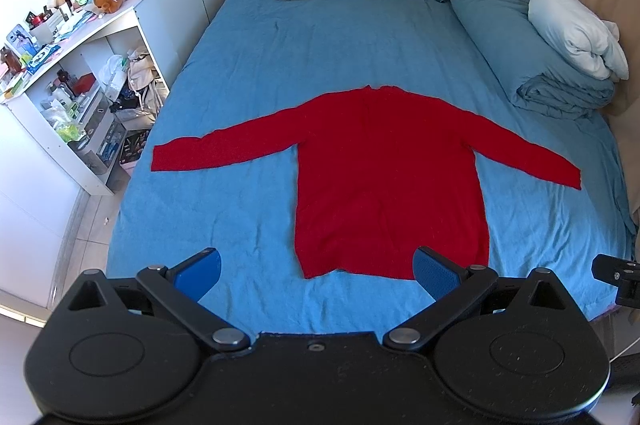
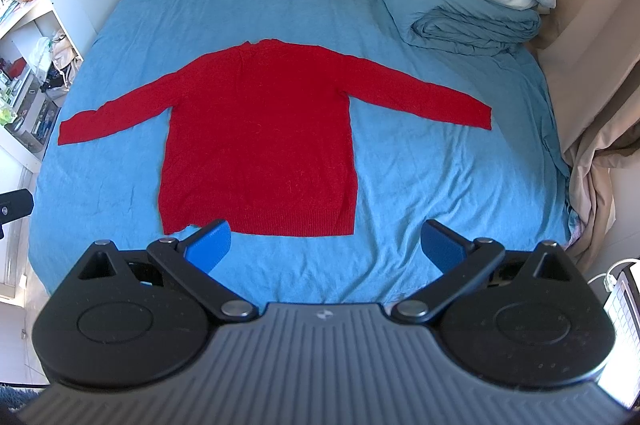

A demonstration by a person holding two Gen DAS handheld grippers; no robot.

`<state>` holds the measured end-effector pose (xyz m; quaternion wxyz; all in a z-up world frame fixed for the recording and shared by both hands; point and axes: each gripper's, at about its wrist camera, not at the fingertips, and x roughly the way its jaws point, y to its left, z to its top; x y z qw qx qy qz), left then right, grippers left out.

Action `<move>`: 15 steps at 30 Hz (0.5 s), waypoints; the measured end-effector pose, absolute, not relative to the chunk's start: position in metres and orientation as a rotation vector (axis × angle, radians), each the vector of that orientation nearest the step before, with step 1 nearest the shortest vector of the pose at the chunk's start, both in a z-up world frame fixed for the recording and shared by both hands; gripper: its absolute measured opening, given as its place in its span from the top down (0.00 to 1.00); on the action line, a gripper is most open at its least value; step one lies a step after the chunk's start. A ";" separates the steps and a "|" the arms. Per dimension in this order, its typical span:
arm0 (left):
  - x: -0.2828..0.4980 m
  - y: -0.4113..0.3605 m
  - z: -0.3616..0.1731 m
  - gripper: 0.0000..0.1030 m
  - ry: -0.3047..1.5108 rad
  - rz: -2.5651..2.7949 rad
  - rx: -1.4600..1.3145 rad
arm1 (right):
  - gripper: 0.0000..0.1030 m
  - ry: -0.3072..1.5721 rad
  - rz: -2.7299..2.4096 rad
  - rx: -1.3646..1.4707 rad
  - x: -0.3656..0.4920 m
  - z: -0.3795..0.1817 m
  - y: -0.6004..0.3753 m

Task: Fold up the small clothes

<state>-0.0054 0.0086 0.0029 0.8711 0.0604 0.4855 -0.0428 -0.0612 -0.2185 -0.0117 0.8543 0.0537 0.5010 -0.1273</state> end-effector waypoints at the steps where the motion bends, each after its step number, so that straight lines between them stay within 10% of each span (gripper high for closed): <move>1: -0.006 0.009 0.003 0.00 1.014 -0.089 0.127 | 0.00 1.054 -0.268 0.113 -0.061 -0.012 -0.219; 15: -0.007 0.010 0.005 0.00 1.010 -0.088 0.124 | 0.00 1.051 -0.269 0.105 -0.065 -0.011 -0.215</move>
